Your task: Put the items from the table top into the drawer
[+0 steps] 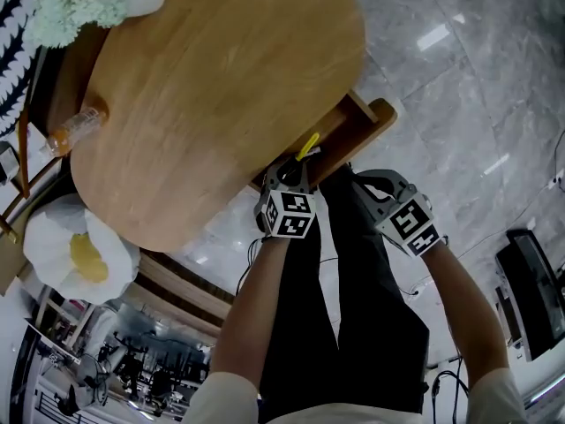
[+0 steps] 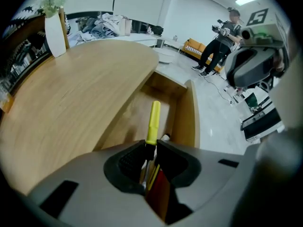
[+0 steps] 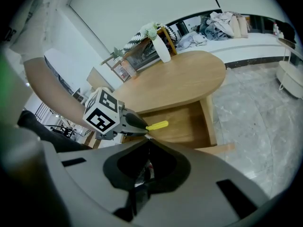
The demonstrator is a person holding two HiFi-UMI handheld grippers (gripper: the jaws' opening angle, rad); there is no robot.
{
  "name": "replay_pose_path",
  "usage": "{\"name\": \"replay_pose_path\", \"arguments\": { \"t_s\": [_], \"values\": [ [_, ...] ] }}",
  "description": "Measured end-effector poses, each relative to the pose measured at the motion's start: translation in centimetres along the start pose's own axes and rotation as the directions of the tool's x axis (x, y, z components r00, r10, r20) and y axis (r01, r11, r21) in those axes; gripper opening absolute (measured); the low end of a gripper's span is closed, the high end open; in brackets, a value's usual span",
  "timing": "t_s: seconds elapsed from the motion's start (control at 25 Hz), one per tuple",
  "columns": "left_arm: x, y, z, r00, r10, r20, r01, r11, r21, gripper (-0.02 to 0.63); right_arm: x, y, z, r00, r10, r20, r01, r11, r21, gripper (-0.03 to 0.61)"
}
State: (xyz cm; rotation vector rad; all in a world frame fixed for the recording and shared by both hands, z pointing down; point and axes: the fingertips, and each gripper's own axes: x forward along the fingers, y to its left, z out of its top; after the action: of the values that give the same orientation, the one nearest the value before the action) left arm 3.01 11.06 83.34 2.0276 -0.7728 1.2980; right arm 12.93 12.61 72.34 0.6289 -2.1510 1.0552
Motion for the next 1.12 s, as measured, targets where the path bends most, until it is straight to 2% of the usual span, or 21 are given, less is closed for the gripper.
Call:
{"name": "replay_pose_path", "arguments": {
  "t_s": [0.24,0.56,0.88,1.12],
  "values": [
    [1.3,-0.3,-0.5,1.0,0.003,-0.016,-0.004,1.0,-0.015,0.086,0.2,-0.5,-0.4,1.0,0.0,0.0,0.0,1.0,0.009,0.02],
    [0.1,-0.3,0.4,1.0,0.0,0.017,0.0,1.0,-0.027,0.089,-0.2,-1.0,0.7,1.0,-0.003,0.002,0.003,1.0,-0.005,0.02],
    [-5.7,-0.3,2.7,0.997,0.014,0.08,-0.009,0.998,-0.063,0.058,-3.2,1.1,3.6,1.0,-0.012,-0.005,0.012,0.999,-0.05,0.02],
    [-12.9,-0.9,4.2,0.994,0.009,0.113,0.001,0.996,-0.091,0.04,-7.8,4.3,7.3,0.999,-0.032,0.015,0.033,0.997,-0.076,0.02]
  ]
}}
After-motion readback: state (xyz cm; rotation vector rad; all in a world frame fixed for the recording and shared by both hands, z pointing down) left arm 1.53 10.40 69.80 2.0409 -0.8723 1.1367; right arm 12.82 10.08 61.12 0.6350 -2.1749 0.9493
